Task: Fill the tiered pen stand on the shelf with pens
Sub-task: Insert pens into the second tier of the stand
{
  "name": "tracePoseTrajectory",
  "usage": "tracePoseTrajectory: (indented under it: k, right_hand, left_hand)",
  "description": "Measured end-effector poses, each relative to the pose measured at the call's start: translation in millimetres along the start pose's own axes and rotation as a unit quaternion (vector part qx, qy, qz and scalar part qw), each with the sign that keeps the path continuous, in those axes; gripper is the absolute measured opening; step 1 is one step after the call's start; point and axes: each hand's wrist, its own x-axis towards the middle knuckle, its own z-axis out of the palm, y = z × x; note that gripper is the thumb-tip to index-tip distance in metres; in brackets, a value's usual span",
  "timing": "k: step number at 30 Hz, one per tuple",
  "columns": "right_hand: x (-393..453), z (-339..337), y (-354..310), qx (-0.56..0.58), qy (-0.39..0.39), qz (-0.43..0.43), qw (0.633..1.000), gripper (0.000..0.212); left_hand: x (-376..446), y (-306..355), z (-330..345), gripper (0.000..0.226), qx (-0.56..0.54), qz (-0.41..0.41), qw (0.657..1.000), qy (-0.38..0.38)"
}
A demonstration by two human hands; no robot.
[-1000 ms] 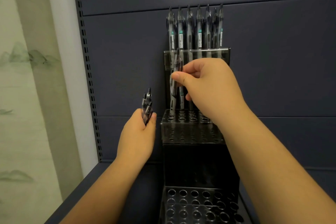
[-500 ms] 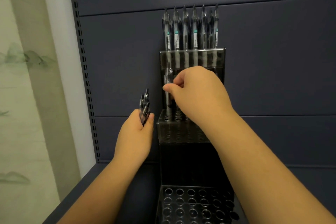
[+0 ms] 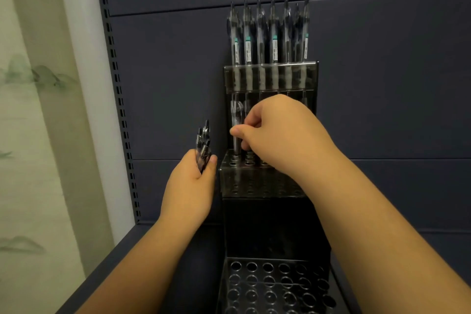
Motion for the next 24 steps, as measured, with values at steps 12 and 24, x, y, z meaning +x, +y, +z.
tracePoseTrajectory:
  k: [12,24]
  right_hand:
    - [-18.1,-11.3,-15.3,0.014,-0.036,-0.048,0.998,0.027]
    - [-21.9,8.5,-24.5,0.162,0.033,-0.132,0.977,0.037]
  left_hand:
    - [0.2,14.4,-13.1,0.021,-0.075,0.065,0.995,0.015]
    - [8.2,18.0,-40.4,0.033,-0.183,0.122,0.971,-0.089]
